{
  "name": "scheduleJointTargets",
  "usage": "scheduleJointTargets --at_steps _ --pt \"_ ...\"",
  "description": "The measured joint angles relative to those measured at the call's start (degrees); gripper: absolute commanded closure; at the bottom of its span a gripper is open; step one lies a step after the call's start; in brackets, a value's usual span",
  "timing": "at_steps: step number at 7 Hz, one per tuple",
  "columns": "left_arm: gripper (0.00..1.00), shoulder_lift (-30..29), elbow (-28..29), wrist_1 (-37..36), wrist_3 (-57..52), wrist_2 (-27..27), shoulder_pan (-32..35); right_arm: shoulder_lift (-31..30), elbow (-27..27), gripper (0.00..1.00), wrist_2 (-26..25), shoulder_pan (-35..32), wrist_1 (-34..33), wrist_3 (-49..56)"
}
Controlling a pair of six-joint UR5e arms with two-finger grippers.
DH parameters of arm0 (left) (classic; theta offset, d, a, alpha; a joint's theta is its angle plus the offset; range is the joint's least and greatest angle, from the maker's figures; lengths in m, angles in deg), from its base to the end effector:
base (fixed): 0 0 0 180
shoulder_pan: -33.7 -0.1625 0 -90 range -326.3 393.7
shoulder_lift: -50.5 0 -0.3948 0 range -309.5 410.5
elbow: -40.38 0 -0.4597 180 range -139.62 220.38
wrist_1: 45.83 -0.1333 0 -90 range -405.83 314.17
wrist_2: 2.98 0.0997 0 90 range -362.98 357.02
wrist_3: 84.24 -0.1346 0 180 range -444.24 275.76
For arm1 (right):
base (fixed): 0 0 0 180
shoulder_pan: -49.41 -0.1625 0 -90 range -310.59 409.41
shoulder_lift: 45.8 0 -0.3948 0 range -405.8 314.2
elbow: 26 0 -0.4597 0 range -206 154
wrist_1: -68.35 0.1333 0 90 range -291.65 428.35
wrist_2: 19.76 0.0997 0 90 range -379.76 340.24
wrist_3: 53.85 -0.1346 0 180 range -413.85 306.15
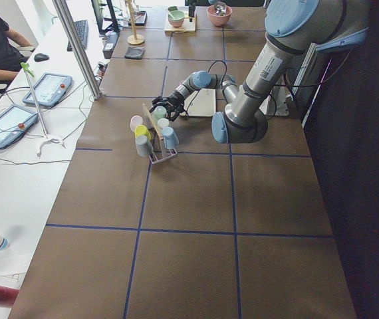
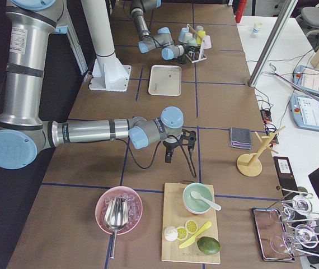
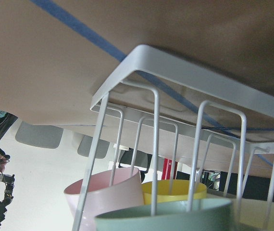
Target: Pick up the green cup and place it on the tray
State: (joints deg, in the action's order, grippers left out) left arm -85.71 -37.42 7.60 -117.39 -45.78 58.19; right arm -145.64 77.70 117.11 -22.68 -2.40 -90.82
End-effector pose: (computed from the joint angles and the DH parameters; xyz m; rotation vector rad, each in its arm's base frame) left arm 0.5969 -0.5269 0.2744 0.2138 -0.9080 1.6309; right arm -0.1262 -0.5046 0.5660 -0.0340 -0.8910 0.1454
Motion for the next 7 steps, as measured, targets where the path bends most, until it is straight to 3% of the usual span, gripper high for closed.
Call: scheduleJointTargets --at_steps 5,7 --pt "0.36 0.90 -2.47 0.03 0.09 -0.02 0.20 0.19 0.18 0.00 0.24 0.01 0.00 -0.27" --pt "0.39 3.26 -8.68 -0.12 -0.42 -0.02 0.50 0.25 0.16 0.00 0.24 0.01 0.00 -0.29"
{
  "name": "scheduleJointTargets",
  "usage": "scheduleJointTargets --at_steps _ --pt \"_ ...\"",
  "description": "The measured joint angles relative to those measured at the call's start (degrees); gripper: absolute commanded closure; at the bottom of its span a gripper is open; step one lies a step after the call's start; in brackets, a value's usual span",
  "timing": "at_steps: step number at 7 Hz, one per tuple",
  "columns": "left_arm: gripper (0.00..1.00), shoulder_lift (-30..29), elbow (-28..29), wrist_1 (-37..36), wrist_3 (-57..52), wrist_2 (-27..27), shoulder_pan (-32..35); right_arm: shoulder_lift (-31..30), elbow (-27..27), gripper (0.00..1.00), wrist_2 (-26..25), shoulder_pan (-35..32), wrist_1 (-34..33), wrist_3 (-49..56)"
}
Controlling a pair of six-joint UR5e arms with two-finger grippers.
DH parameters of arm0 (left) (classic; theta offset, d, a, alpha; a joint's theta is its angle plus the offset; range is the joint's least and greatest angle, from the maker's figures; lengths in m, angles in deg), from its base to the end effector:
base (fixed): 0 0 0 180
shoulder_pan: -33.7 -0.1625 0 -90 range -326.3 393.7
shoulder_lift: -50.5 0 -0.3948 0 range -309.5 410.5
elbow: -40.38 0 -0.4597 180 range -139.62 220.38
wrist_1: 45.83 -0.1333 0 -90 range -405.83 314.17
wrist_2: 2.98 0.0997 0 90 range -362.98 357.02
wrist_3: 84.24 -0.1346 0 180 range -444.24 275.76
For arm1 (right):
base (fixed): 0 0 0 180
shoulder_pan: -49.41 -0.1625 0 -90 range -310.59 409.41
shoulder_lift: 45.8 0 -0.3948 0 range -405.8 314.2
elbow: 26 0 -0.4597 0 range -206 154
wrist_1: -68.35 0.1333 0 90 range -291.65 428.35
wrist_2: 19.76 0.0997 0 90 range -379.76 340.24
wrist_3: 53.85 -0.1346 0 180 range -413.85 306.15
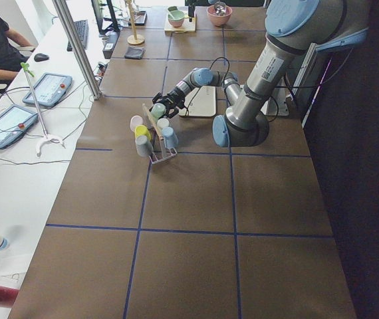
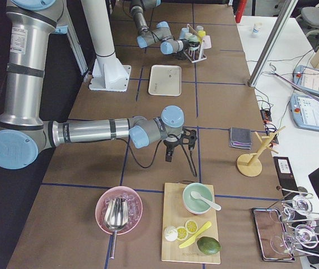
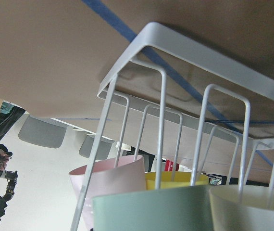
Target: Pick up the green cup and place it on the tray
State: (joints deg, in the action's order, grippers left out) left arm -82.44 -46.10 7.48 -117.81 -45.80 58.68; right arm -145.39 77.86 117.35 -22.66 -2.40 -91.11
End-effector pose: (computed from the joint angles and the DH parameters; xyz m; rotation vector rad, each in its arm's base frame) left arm 0.5619 -0.5178 0.2462 0.2995 -0.8773 1.5926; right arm -0.1273 -0.5060 0.5618 -0.0324 -0.8972 0.1457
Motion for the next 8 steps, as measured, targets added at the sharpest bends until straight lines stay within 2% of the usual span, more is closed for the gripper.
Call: scheduleJointTargets --at_steps 3,6,8 --pt "0.40 1.81 -12.42 -0.30 -0.37 -1.32 0.12 0.53 -0.10 0.00 0.00 0.02 -0.06 0.00" --pt "0.40 2.41 -23.46 0.33 0.61 -6.84 0.18 0.86 -0.30 0.00 -0.06 0.07 -0.07 0.00" --pt "0.39 2.56 -27.06 8.03 6.89 -13.30 1.71 1.01 -0.32 0.00 -0.08 0.08 -0.08 0.00"
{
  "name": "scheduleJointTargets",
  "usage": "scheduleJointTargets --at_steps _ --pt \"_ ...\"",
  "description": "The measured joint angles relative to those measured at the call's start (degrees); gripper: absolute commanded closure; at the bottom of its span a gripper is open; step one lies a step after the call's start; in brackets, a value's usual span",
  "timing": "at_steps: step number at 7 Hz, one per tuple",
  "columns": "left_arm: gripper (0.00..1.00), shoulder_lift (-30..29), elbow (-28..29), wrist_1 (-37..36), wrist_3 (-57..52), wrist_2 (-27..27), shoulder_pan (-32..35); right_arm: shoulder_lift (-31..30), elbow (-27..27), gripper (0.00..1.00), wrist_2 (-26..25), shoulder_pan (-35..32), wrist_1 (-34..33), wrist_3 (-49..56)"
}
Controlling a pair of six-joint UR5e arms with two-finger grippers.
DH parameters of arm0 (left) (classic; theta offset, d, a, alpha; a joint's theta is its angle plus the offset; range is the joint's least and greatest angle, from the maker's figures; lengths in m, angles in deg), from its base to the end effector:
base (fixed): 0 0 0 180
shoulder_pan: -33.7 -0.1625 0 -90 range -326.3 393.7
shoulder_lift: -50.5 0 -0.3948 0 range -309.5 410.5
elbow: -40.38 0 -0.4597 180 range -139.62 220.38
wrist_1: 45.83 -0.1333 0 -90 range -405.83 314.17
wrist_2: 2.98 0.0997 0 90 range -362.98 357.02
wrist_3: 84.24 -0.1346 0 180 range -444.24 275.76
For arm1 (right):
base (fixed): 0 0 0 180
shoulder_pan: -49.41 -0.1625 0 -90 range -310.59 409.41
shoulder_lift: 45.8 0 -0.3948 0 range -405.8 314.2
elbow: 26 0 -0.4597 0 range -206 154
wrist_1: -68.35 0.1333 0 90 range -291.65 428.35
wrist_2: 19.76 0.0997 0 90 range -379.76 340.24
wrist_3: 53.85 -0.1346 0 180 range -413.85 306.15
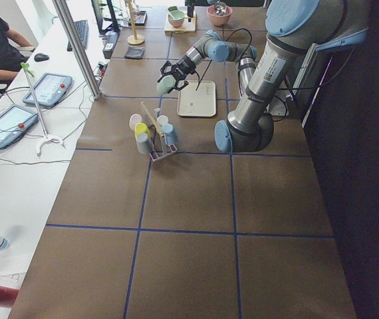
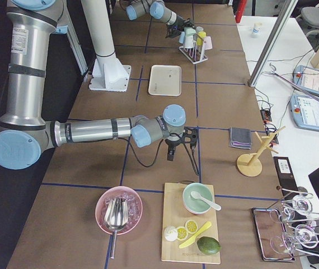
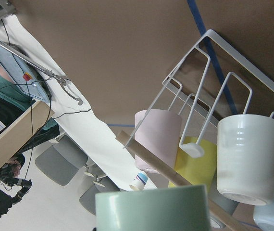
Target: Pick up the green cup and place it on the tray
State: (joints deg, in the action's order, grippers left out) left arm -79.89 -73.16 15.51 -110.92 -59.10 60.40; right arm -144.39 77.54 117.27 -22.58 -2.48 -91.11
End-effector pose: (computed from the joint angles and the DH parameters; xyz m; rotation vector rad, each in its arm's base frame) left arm 0.4458 -0.4574 0.0839 0.8050 -0.3834 1.2931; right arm -0.1300 -0.5124 0.5562 -0.0233 -0.8999 0.1403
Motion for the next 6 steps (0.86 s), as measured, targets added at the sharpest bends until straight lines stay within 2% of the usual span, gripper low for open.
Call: scheduleJointTargets --at_steps 2,3,5,6 --pt "0.37 1.46 0.27 14.27 11.02 -7.60 2.28 0.19 0.00 0.00 -0.06 0.01 0.01 0.00" --pt "0.37 3.53 1.85 25.04 18.17 -10.98 2.71 0.31 0.00 0.00 -0.08 0.01 0.05 0.02" --pt "0.37 5.84 7.87 46.34 30.21 -13.66 2.76 0.61 0.22 0.00 -0.14 -0.05 0.14 0.08" --pt "0.36 6.30 10.42 54.71 35.35 -13.91 2.62 0.65 0.42 0.00 -0.21 -0.10 0.19 0.08"
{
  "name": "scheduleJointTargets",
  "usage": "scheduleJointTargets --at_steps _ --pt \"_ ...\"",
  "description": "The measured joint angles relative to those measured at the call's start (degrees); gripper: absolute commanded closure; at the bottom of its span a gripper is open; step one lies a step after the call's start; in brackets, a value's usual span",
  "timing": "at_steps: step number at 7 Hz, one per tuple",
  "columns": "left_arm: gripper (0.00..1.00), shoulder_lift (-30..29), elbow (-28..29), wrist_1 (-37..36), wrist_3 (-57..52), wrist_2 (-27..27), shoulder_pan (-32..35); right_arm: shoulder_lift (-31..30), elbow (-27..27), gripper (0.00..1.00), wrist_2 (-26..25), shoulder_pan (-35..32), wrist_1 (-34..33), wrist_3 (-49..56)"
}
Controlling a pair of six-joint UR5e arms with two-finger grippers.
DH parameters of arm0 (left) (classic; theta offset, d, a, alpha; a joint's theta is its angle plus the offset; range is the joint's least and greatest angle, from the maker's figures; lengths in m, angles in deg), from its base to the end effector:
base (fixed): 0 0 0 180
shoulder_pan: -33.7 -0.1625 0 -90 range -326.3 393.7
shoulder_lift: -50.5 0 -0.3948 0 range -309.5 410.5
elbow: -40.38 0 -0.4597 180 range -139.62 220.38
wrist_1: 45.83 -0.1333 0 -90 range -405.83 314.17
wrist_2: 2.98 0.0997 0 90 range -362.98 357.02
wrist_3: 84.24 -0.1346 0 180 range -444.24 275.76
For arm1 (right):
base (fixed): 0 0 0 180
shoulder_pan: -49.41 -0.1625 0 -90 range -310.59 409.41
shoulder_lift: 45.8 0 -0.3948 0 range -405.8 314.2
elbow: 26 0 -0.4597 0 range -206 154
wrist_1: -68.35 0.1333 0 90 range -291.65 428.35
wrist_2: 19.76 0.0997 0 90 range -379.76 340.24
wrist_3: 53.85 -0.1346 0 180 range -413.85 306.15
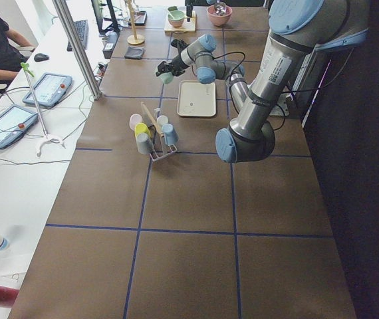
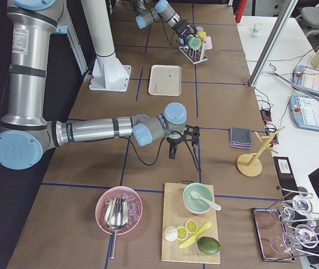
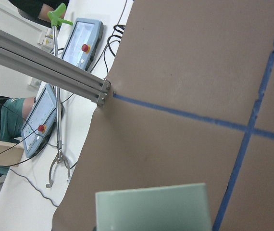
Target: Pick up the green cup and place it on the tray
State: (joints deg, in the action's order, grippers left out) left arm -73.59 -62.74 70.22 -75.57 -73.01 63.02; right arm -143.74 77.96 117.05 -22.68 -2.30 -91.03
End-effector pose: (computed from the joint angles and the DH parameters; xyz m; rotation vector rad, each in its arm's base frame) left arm 0.5081 -0.4910 0.0931 1.2264 0.4795 0.5529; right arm -0.1302 -0.5172 0.5458 -0.0011 -0.9048 0.1323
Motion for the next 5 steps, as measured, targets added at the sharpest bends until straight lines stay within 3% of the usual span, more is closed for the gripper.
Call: scheduleJointTargets --at_steps 5 --pt "0.36 0.54 16.50 44.04 15.32 0.55 -3.43 1.23 0.86 0.00 -0.25 -0.32 0.23 -0.07"
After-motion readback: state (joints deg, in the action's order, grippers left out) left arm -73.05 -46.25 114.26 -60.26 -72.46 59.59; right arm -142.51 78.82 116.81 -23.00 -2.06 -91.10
